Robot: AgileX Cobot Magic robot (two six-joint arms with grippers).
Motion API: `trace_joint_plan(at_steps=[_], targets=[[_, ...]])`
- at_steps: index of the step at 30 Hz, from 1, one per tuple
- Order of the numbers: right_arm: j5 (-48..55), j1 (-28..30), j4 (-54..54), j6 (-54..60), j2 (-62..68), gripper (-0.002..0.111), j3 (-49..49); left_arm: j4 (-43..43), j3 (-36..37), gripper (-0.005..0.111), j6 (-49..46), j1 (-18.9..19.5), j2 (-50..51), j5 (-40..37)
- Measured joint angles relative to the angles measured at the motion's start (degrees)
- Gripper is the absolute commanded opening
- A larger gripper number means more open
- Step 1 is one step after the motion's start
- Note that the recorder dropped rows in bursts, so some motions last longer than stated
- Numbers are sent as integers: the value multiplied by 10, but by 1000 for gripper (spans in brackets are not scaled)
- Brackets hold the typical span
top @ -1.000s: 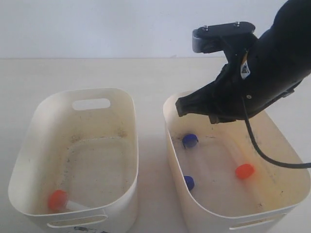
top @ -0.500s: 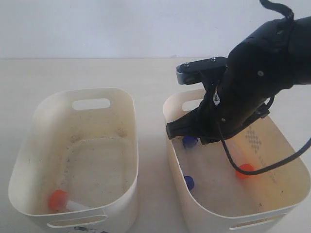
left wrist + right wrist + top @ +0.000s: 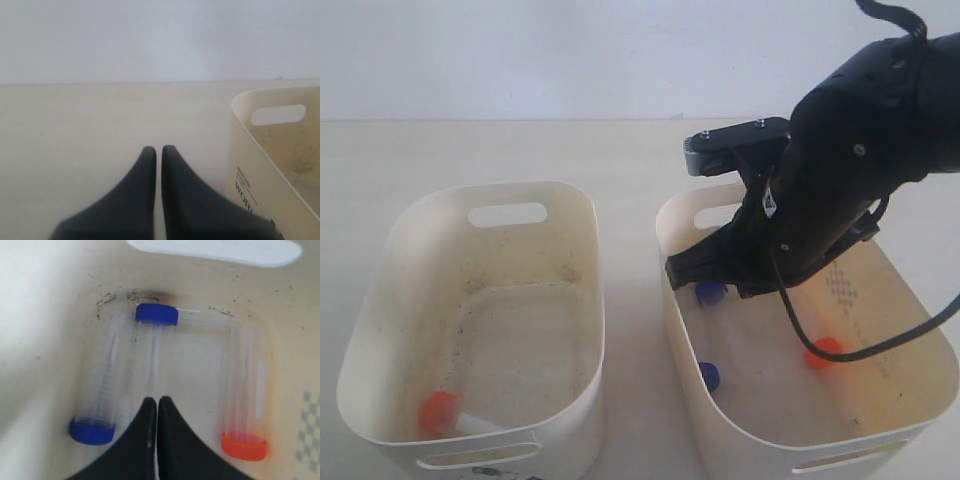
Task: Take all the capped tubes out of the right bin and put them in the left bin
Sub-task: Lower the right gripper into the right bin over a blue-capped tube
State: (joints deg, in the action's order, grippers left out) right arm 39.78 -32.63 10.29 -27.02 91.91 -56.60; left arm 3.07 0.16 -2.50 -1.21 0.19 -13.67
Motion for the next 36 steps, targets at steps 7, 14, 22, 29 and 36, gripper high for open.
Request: trace_joint_plan(at_steps=[7, 14, 22, 29, 36], targets=[[-7, 0, 0, 0, -3, 0, 0, 0, 0, 4, 0, 0, 0, 0], [1, 0, 19, 0, -3, 0, 0, 0, 0, 4, 0, 0, 0, 0], [6, 0, 27, -1, 11, 0, 0, 0, 0, 4, 0, 0, 0, 0], [-5, 0, 33, -6, 37, 0, 0, 0, 0, 4, 0, 0, 0, 0], [-12, 0, 57, -16, 42, 0, 0, 0, 0, 4, 0, 0, 0, 0]])
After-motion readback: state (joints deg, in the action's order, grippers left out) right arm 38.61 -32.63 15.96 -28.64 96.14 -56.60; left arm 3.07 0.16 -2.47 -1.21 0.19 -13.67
